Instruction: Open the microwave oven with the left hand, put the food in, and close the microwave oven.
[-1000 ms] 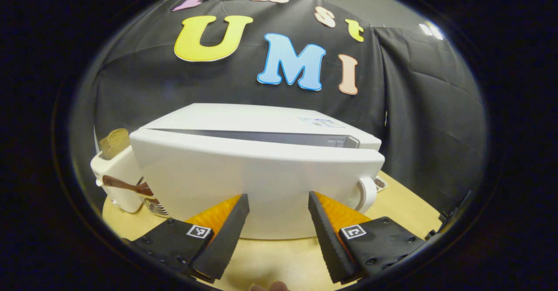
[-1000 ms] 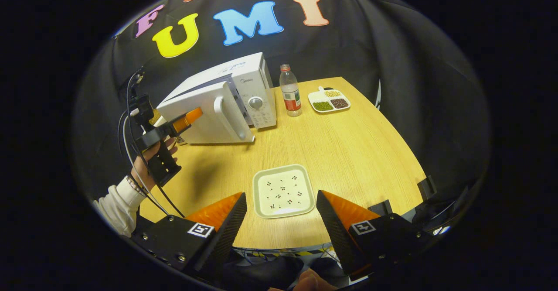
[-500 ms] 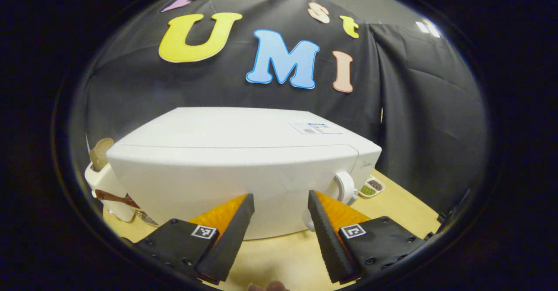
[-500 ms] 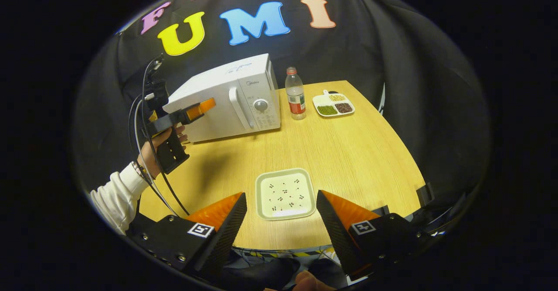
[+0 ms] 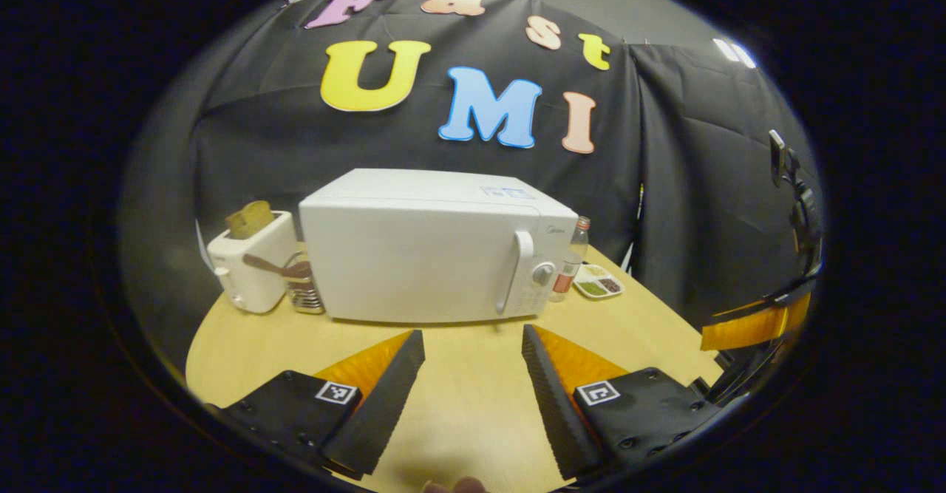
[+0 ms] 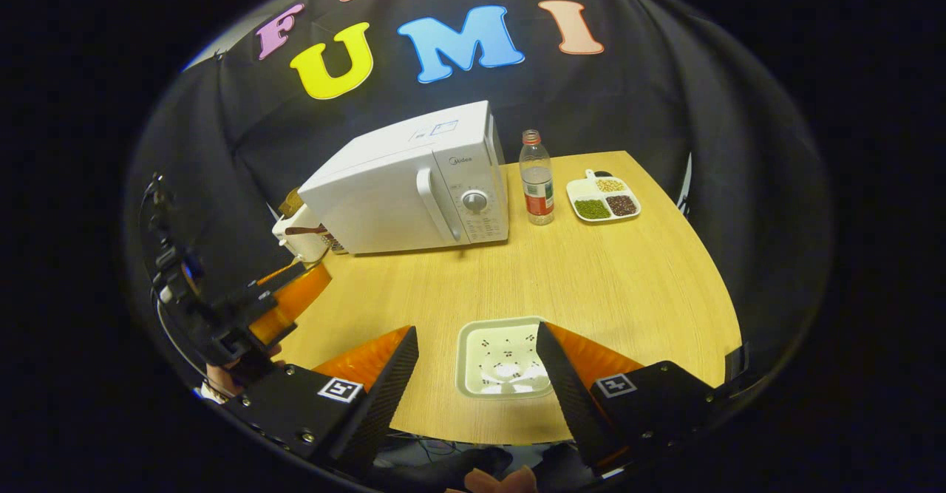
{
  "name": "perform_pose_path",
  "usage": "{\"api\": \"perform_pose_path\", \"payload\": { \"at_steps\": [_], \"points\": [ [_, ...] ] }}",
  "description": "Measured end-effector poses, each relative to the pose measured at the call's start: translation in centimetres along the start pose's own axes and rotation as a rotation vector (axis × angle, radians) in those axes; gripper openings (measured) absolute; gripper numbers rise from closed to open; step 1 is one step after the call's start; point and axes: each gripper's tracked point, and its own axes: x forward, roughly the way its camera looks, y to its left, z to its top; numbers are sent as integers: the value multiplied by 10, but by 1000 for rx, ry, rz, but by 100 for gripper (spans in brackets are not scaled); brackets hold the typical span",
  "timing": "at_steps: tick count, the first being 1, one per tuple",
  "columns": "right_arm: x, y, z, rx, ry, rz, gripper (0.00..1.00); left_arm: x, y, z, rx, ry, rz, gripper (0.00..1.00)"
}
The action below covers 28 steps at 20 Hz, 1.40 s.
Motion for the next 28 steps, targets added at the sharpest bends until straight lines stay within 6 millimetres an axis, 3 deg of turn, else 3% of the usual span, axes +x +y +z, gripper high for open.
{"api": "perform_pose_path", "payload": {
  "at_steps": [2, 3, 4, 7, 8, 9, 10, 12, 13, 15, 17, 18, 20, 24, 28],
  "points": [
    [8, -9, 11, -37, -4, 9, 99, -38, 13, -6, -42, -1, 96, 98],
    [12, -13, 18, -68, -14, 13, 98, -56, 18, -9, -77, -4, 137, 92],
    [15, -17, 28, -103, -29, 17, 98, -72, 18, -10, -112, -2, 173, 87],
    [23, -14, 53, -214, -85, 63, 98, -120, 11, -6, -135, -14, 320, 87],
    [25, -11, 64, -256, -118, 81, 98, -135, 5, 2, -142, -36, 365, 87],
    [24, -6, 73, -299, -150, 101, 98, -149, -6, 9, -160, -56, 404, 92],
    [21, -1, 81, -337, -174, 124, 98, -163, -18, 12, -182, -65, 432, 87],
    [12, 6, 94, -392, -230, 174, 98, -187, -41, 20, -201, -87, 481, 90],
    [3, 7, 103, -409, -263, 187, 98, -195, -51, 27, -198, -94, 505, 92],
    [-13, 7, 124, -417, -326, 197, 98, -214, -77, 37, -183, -124, 540, 87],
    [-33, 15, 151, -413, -406, 208, 98, -229, -93, 63, -162, -167, 550, 87],
    [-45, 20, 164, -411, -447, 214, 98, -235, -100, 77, -154, -183, 547, 97],
    [-73, 32, 187, -409, -521, 228, 98, -251, -108, 109, -117, -230, 548, 87],
    [-132, 54, 228, -417, -681, 217, 98, -289, -124, 187, -65, -392, 529, 87],
    [-192, 80, 252, -393, -796, 230, 98, -328, -133, 237, 8, -499, 533, 87]
  ]
}}
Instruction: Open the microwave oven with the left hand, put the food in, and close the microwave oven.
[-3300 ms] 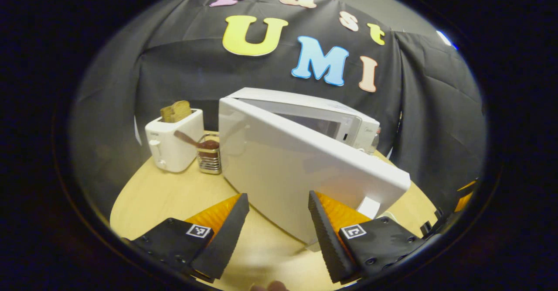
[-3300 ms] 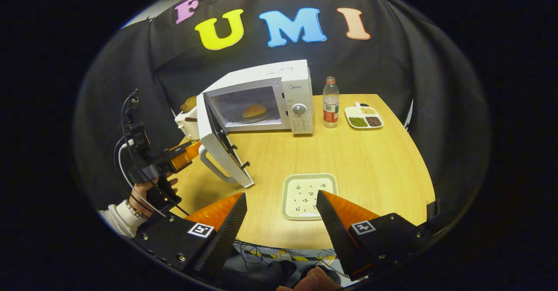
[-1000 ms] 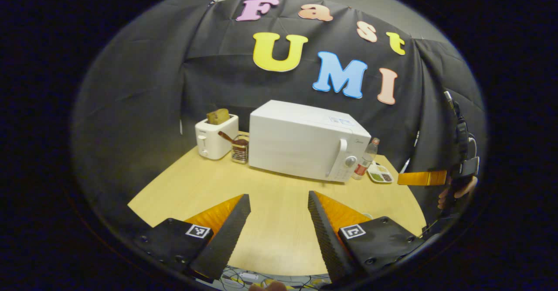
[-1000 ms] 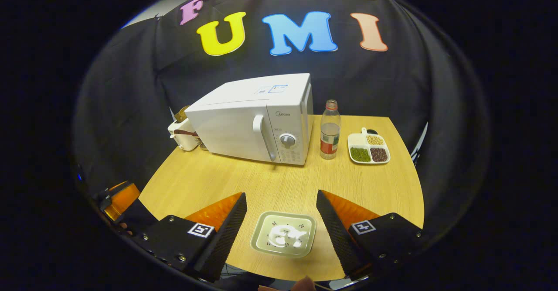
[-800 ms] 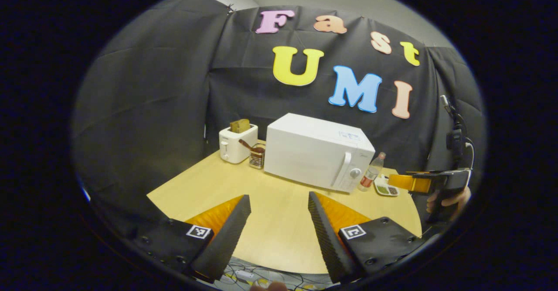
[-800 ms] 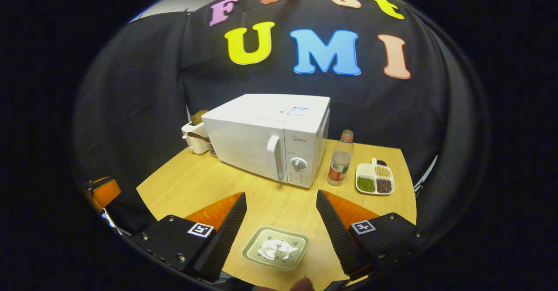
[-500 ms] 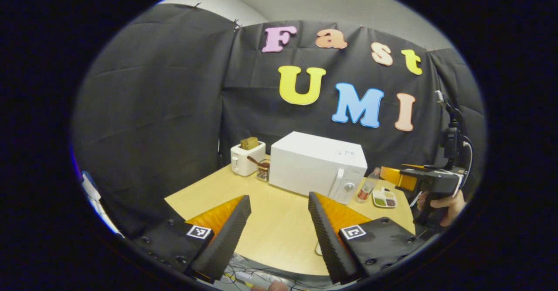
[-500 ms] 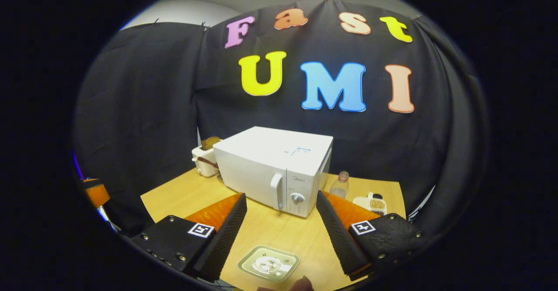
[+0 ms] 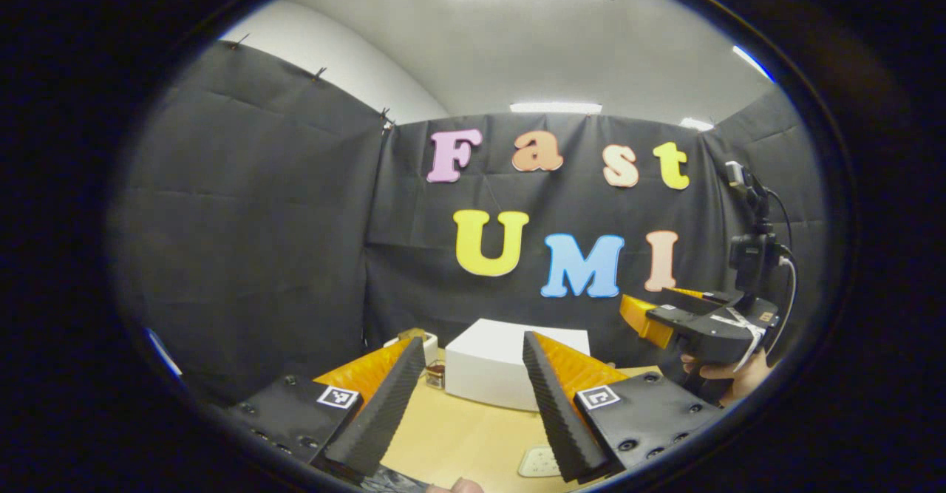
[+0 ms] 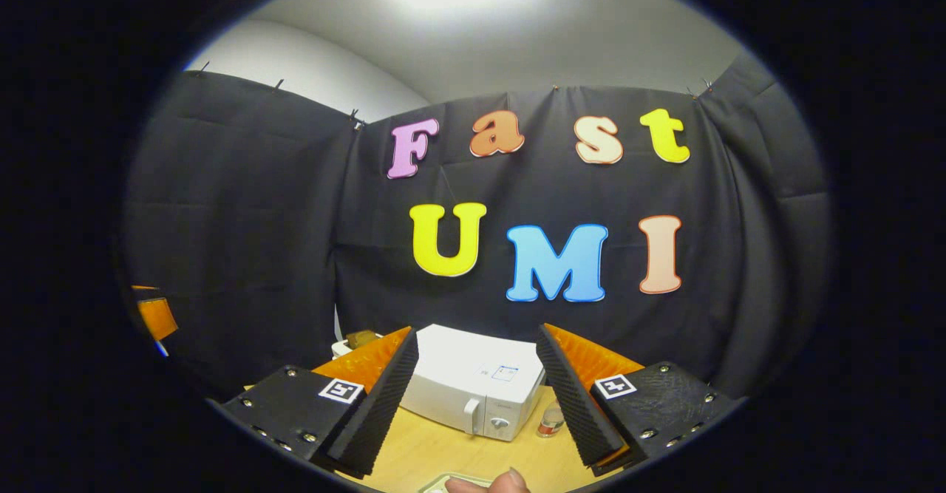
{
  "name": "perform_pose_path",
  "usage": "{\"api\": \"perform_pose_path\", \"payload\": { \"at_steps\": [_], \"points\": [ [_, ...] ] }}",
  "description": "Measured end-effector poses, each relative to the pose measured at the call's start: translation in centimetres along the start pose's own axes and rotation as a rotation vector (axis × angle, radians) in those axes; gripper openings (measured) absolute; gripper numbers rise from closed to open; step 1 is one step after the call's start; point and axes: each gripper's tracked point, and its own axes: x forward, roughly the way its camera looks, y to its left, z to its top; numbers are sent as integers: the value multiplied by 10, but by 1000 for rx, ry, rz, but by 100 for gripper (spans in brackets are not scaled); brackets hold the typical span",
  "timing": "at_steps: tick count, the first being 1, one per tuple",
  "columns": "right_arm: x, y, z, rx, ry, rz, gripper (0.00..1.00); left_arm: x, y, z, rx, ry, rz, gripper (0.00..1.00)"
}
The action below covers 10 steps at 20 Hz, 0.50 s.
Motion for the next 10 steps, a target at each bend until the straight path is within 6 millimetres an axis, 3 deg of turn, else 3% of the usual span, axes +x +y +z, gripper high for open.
{"api": "perform_pose_path", "payload": {
  "at_steps": [2, 4, 7, 10],
  "points": [
    [-6, 6, 17, -15, -22, -12, 98, -8, 6, 24, 37, -55, 19, 87],
    [-17, 18, 28, -32, -46, -4, 98, -14, 15, 36, 62, -79, 51, 89],
    [-27, 25, 31, -64, -61, -2, 97, -20, 11, 35, 75, -87, 46, 98],
    [-35, 18, 29, -70, -55, -19, 97, -17, 7, 33, 59, -99, 23, 98]
  ]
}}
